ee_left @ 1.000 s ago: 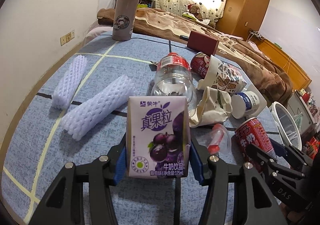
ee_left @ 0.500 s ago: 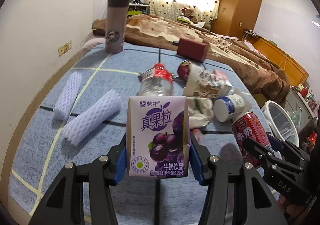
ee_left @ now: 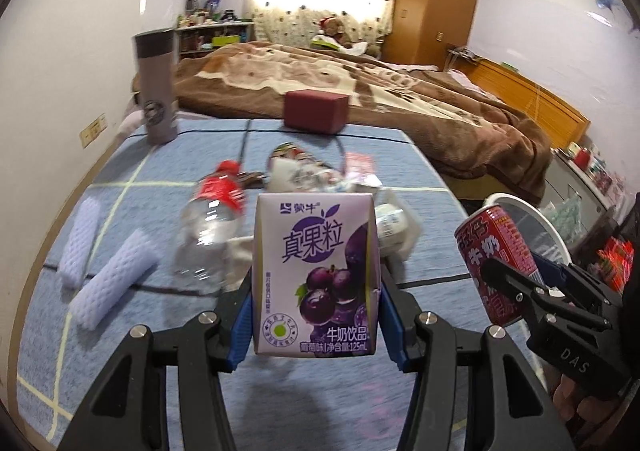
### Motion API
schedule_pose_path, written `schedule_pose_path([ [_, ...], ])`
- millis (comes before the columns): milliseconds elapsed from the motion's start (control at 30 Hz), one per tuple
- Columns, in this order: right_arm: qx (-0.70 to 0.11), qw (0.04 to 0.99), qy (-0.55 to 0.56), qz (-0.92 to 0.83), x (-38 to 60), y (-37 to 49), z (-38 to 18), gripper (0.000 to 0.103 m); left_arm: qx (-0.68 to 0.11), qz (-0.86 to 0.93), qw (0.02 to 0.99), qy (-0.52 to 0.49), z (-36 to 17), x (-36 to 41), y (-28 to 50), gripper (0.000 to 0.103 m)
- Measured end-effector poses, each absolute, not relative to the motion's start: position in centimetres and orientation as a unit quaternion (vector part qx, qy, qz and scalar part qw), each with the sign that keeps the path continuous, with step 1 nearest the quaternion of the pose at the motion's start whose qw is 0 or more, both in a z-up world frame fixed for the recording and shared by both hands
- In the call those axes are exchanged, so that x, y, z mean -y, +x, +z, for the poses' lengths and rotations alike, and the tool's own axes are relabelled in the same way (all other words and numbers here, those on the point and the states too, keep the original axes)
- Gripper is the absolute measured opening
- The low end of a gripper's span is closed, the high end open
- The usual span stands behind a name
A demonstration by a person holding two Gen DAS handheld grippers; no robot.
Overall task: Collect trash
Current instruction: 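Grasp the red can with the right tool while the left tool lifts the carton, then carry the can and carton over the white wastebasket and open both tools to drop them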
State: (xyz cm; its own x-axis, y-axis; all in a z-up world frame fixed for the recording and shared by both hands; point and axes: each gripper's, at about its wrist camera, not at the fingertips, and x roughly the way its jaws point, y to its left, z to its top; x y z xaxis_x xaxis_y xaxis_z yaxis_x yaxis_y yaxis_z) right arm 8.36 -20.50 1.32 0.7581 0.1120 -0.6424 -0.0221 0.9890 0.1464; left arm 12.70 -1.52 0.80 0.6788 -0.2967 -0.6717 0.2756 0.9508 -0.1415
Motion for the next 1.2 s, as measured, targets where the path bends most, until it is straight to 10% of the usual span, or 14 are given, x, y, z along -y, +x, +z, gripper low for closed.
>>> schedule_pose_path([
  [1200, -0.393, 0.904, 0.095, -0.138, 40.9, 9.7, -1.8, 0.055, -0.425, -0.341, 0.836, 0.066, -0.9, 29.2, 16.4, 0.056],
])
